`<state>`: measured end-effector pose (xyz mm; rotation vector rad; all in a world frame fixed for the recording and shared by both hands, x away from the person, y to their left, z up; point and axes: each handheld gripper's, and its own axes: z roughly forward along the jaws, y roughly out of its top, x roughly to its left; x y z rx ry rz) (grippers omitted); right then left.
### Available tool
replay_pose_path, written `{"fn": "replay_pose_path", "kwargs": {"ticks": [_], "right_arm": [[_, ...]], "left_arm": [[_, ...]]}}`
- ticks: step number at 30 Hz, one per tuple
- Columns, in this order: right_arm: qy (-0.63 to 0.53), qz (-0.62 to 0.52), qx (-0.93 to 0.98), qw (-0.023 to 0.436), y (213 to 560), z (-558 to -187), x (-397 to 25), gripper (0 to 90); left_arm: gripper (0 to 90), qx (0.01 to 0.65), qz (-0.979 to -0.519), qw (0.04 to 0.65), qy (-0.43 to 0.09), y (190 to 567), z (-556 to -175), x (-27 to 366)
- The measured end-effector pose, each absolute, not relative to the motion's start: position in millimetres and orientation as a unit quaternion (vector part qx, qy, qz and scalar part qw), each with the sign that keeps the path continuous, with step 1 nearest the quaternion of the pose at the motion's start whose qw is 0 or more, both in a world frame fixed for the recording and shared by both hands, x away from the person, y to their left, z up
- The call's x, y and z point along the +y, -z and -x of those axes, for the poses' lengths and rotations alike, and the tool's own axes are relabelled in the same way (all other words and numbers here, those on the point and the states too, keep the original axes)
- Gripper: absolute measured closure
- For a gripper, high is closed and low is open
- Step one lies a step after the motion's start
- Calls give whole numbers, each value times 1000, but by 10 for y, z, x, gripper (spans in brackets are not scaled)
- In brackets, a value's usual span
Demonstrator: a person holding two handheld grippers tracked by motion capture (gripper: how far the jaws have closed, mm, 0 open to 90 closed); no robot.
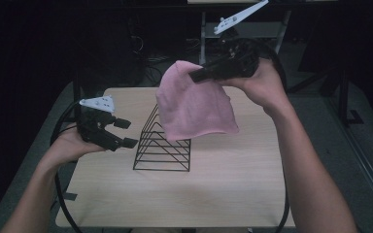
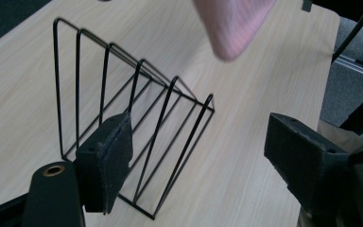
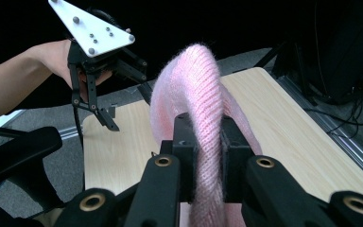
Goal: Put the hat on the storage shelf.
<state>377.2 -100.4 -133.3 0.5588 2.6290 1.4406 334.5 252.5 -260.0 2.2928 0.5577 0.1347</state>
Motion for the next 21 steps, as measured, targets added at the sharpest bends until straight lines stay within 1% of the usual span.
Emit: {"fn": "replay_pose_path", "kwargs": {"ticks": [13,18,21], "right_arm": [[-475,-154,866,40,1243,-3820,-642,801],[-478,-143,866,37,1210,-3828,-509,801],[-481,-136,866,33,1194,-3830,-415,801]], "left_arm": [[257,221,-891,394,-42,2552,-3487,2489],[311,220,-887,404,-34,2538,-3524,2516],[369,225,-884,409,-32,2526,-3545,2541]]}}
